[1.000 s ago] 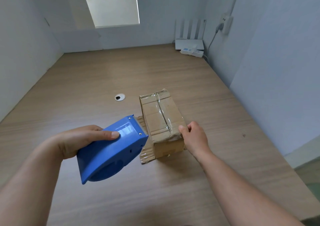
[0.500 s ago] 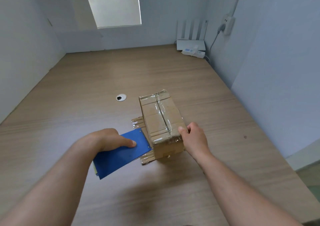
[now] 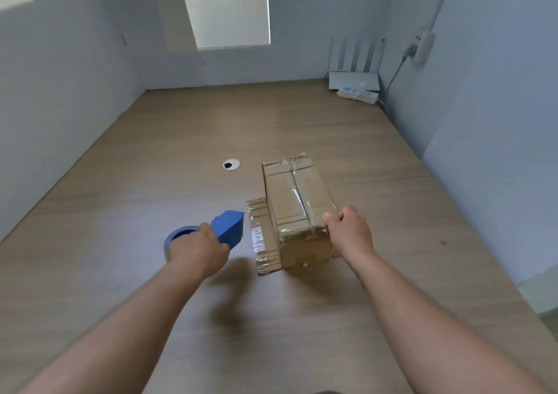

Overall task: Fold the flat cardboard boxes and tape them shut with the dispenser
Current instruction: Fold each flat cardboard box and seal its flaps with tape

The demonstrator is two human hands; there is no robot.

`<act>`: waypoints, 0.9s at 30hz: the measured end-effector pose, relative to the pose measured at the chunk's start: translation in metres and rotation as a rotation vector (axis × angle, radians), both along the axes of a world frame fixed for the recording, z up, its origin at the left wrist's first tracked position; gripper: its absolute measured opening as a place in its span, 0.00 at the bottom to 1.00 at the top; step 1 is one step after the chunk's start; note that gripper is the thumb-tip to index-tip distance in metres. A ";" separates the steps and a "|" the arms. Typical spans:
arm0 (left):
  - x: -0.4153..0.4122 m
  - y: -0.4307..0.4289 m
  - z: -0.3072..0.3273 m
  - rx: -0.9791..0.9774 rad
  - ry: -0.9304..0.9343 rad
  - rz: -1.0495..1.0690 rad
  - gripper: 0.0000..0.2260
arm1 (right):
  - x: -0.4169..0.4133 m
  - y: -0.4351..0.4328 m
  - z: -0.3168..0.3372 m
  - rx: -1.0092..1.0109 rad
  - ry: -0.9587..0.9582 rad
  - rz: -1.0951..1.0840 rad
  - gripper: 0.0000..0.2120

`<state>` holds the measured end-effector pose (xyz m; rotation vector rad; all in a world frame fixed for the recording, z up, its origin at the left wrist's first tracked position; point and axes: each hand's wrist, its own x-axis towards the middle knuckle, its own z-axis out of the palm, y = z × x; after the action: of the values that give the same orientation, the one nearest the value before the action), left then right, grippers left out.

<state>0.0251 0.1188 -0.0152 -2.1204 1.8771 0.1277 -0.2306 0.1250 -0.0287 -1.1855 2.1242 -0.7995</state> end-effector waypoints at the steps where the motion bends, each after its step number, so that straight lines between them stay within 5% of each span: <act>1: 0.000 0.003 -0.006 -0.039 0.021 -0.025 0.15 | 0.000 0.000 0.000 -0.007 -0.009 -0.003 0.13; 14: -0.005 0.021 -0.048 -0.154 0.059 0.001 0.17 | -0.003 0.000 -0.001 -0.040 0.023 0.020 0.14; 17: -0.046 0.022 -0.028 -0.262 0.411 -0.121 0.23 | -0.004 0.000 -0.004 -0.045 0.027 0.019 0.13; 21: -0.108 0.022 -0.006 -0.052 1.018 0.121 0.32 | -0.004 0.001 -0.004 -0.053 0.042 0.023 0.13; 24: -0.130 0.019 -0.011 0.024 1.104 0.311 0.35 | -0.006 0.001 -0.006 -0.035 0.048 0.035 0.18; 27: -0.136 0.019 -0.013 -0.014 1.046 0.367 0.38 | 0.002 0.004 -0.006 0.025 0.113 0.033 0.35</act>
<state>-0.1113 0.1381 -0.0278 -2.6255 1.8329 1.5550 -0.2290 0.1285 -0.0351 -1.2773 2.1927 -0.7042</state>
